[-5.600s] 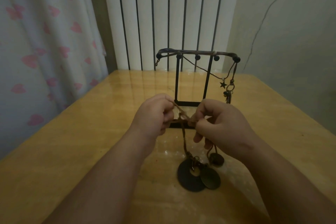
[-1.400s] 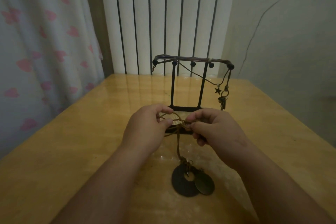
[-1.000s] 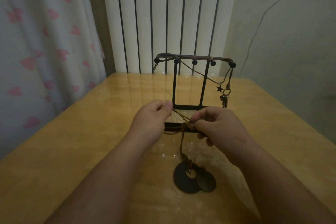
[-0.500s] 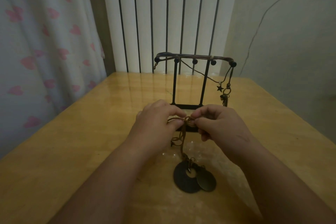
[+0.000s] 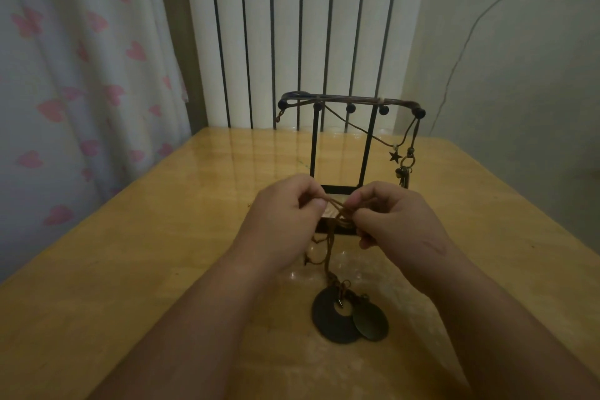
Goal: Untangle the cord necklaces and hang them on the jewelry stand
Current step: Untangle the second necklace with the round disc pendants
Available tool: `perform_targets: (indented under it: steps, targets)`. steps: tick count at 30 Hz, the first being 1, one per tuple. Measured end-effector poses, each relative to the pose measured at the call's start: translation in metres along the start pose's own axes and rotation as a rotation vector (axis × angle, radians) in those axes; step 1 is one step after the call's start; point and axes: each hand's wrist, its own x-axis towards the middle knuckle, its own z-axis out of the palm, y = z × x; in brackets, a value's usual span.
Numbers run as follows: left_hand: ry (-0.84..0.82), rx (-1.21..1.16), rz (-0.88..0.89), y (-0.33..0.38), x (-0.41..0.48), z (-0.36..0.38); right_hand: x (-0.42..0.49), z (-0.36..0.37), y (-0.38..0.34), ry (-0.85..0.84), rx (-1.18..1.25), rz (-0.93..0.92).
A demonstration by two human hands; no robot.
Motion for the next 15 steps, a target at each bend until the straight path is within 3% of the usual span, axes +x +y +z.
perform_targets:
  steps: [3,8,15]
  targets:
    - [0.073,-0.201,-0.05,0.003,0.001,-0.0043,0.0001,-0.0015,0.0001,0.018,0.03,0.018]
    - [0.01,-0.415,-0.152,0.0042,0.0004,-0.0076,-0.0007,-0.0025,-0.0035,-0.026,0.197,0.082]
    - [-0.096,-0.26,-0.114,0.0015,0.0012,-0.0079,0.0001,-0.0005,-0.0023,-0.018,0.16,0.073]
